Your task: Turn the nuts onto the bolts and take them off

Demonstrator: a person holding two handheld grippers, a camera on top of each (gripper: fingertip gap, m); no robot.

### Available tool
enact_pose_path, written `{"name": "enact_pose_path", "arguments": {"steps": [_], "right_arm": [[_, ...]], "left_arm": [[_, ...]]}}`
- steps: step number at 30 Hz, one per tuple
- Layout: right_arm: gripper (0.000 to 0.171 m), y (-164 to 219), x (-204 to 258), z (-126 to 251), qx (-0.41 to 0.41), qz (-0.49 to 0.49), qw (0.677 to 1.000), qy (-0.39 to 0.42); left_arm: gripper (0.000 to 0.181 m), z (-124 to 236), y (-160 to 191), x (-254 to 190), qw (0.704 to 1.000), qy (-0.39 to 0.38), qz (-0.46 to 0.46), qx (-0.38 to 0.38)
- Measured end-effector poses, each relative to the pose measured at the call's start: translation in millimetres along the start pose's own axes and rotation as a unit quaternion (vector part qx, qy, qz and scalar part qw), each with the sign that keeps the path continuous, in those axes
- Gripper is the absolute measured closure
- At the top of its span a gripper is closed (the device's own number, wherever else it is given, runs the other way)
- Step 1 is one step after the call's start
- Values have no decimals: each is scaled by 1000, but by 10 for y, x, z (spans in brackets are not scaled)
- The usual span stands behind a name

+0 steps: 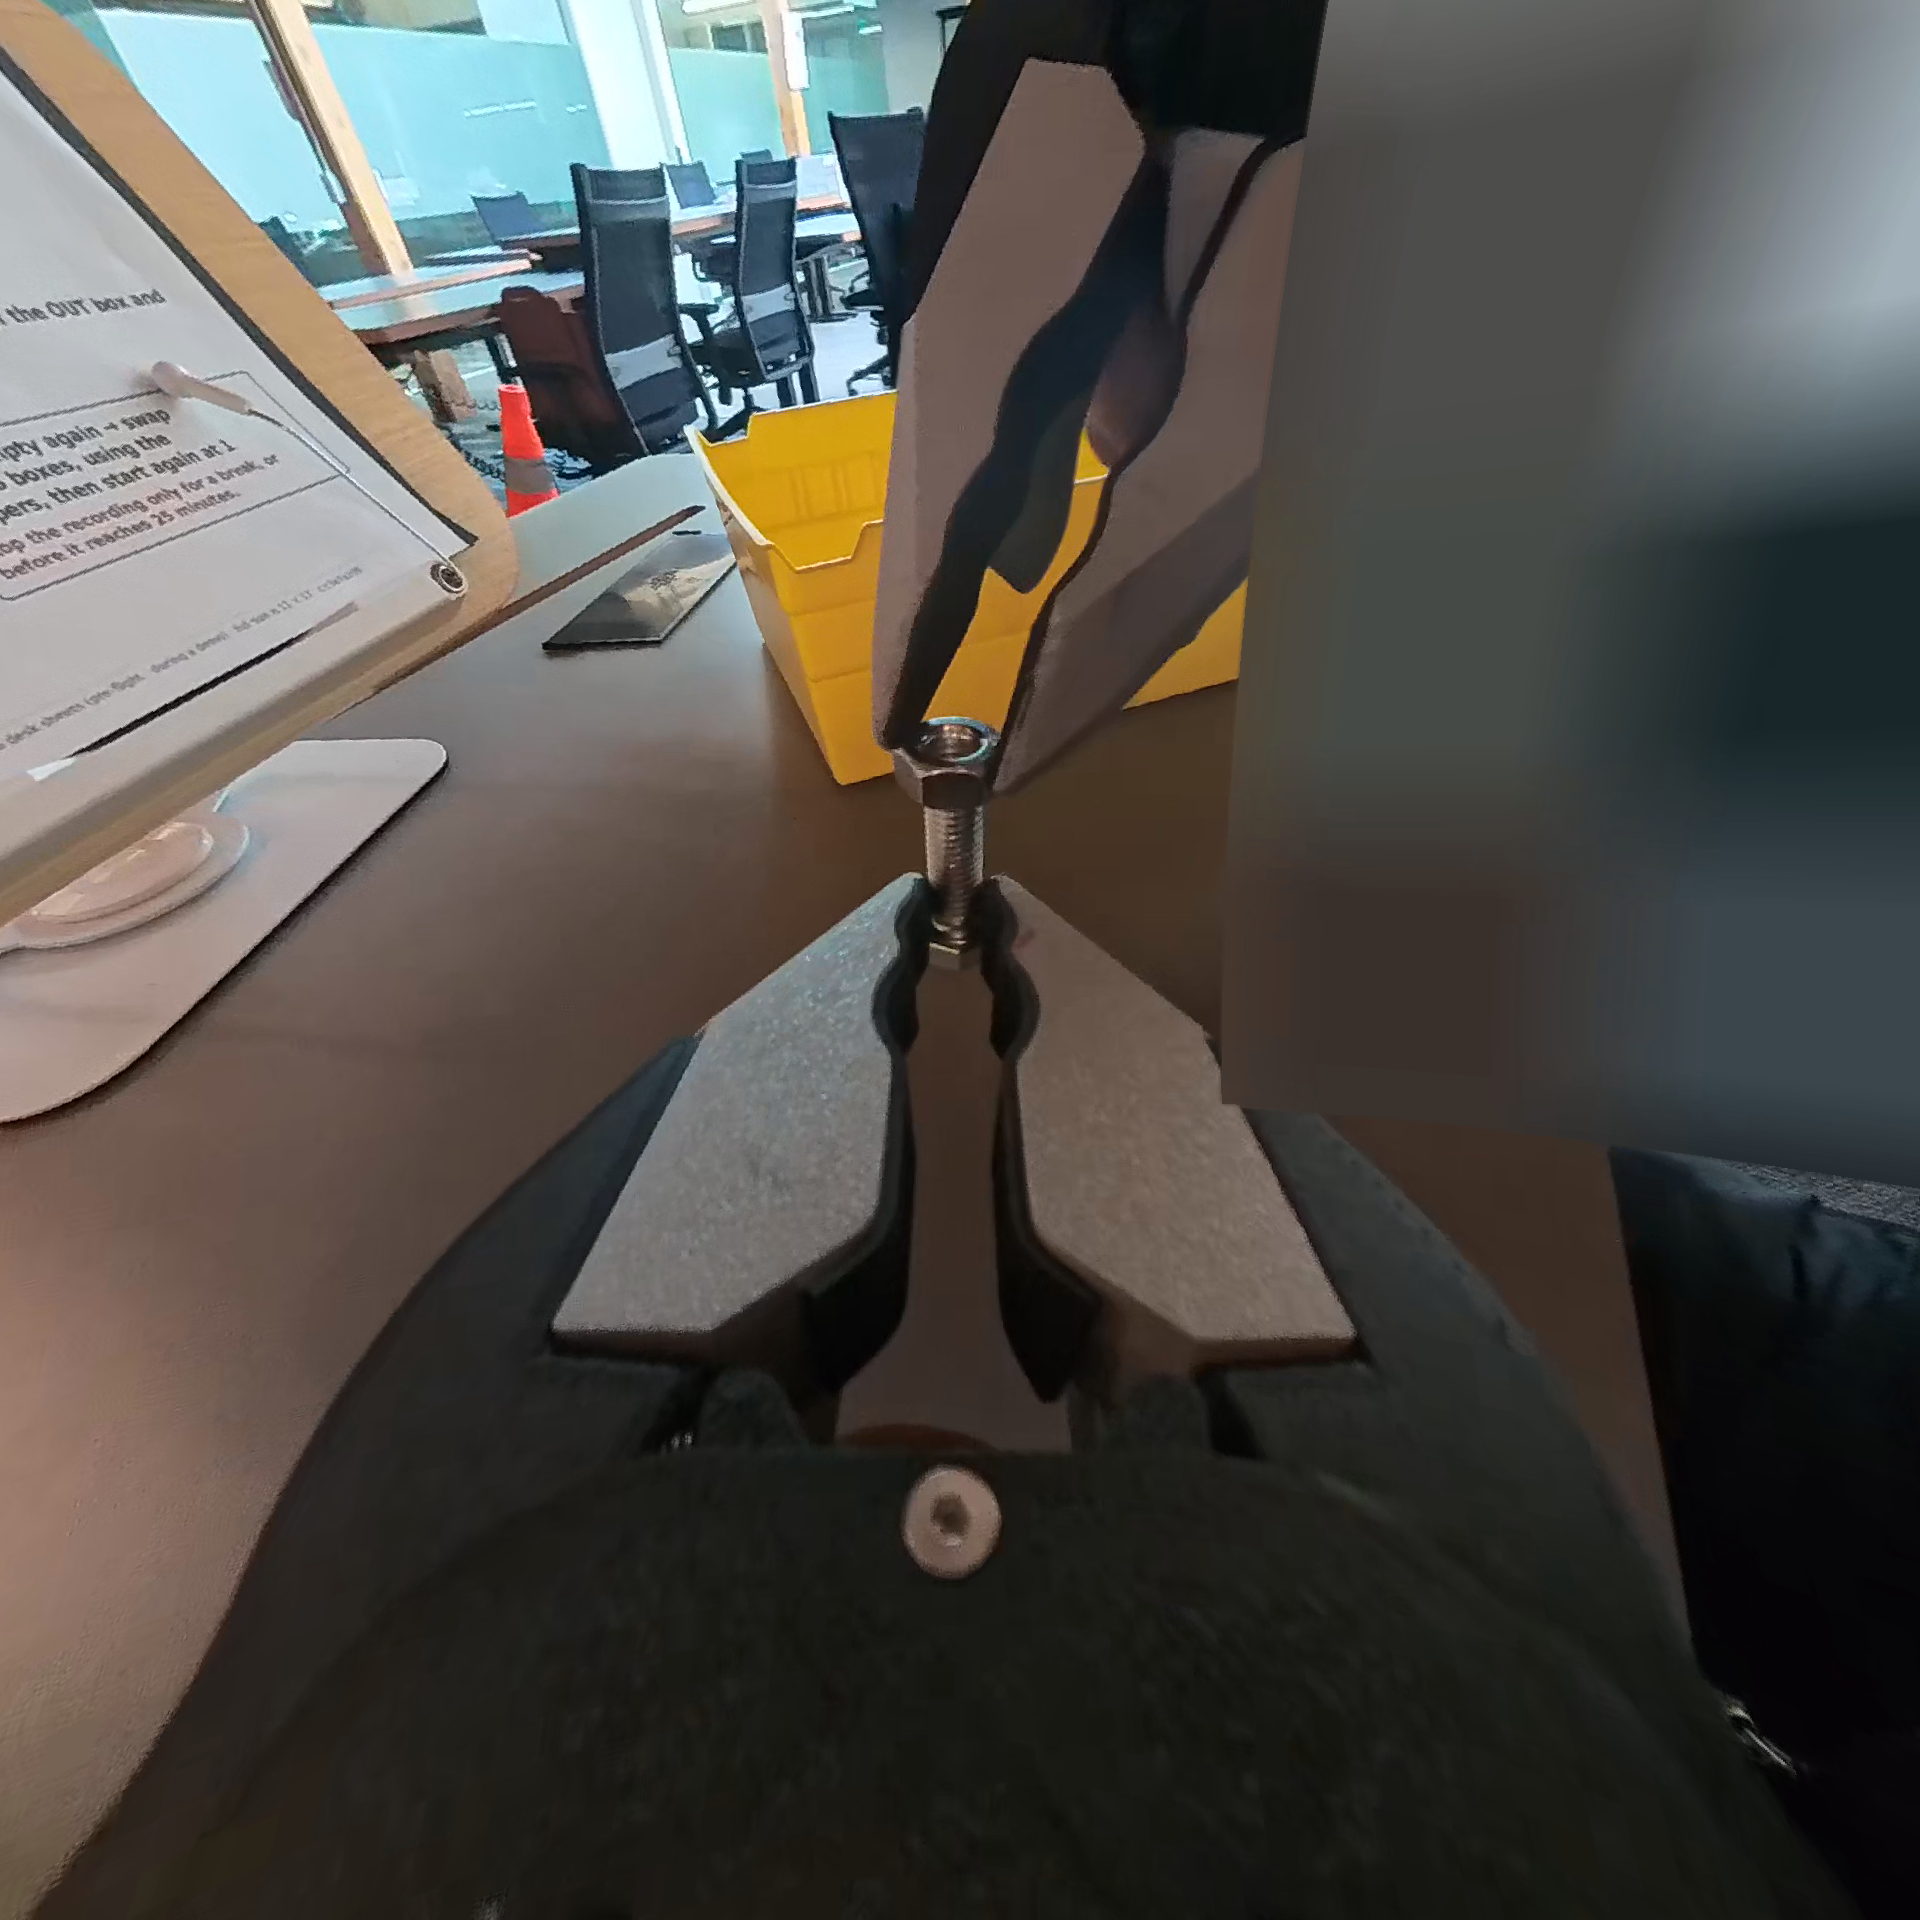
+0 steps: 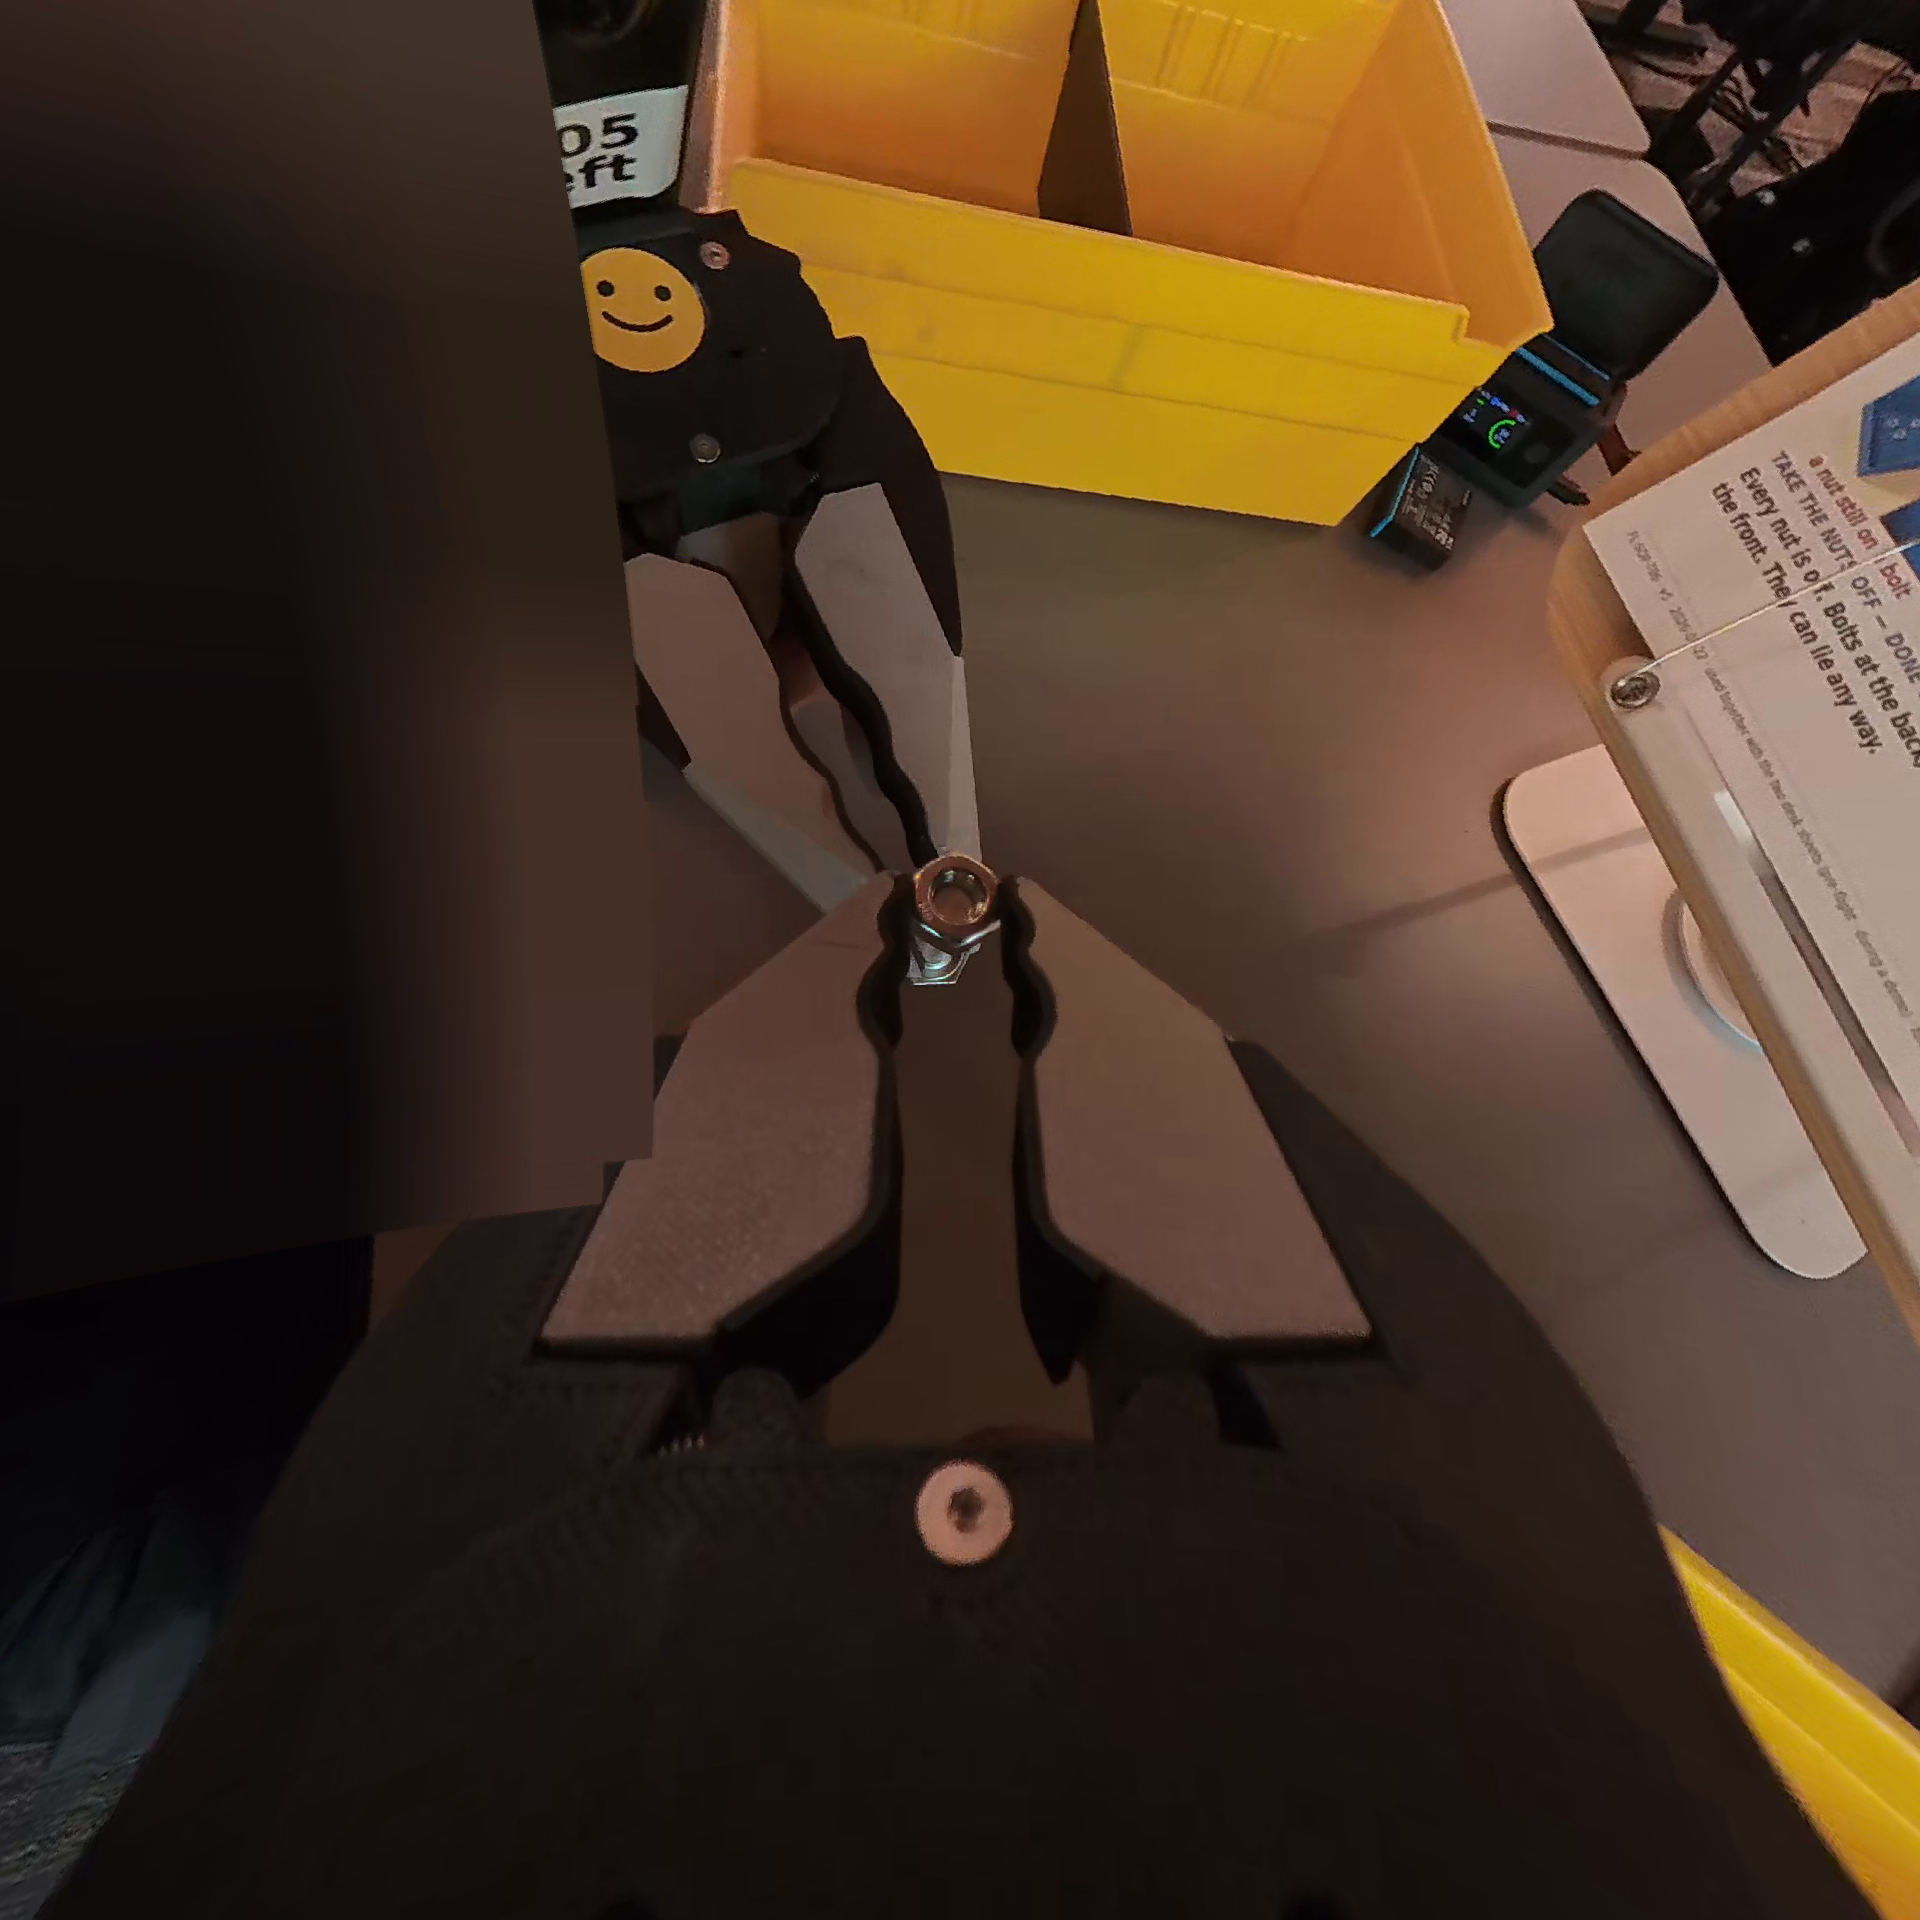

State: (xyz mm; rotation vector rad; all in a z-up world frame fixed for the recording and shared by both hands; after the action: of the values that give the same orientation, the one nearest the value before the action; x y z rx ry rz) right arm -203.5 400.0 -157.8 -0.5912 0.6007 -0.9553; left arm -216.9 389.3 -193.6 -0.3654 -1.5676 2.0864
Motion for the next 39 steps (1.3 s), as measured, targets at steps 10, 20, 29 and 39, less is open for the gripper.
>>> {"name": "enact_pose_path", "arguments": {"steps": [10,20,29,39], "right_arm": [[156,-10,-29,-25,22,-28,999,32],[156,-36,-57,-34,29,-54,997,53],[156,-69,-85,-51,38,-81,993,78],[156,-85,-115,-88,59,-110,987,106]], "left_arm": [[174,-10,5,31,999,-33,8,5],[174,1,-7,64,998,-66,3,9],[175,16,-15,107,995,-97,3,16],[175,21,-1,150,992,-121,6,25]]}}
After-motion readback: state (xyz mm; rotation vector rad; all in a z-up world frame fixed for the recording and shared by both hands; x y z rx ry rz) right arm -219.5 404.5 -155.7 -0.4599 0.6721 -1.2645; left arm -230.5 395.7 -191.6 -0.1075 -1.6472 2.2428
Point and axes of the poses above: each gripper's, where its closed fingertips meet, z back along the fingers, y out of its underside, x = y × z across the jaws, the point moved 2 cm from there along z, back along the fingers, and after that the axes turned 6 degrees about x, right-handed, at the moved point
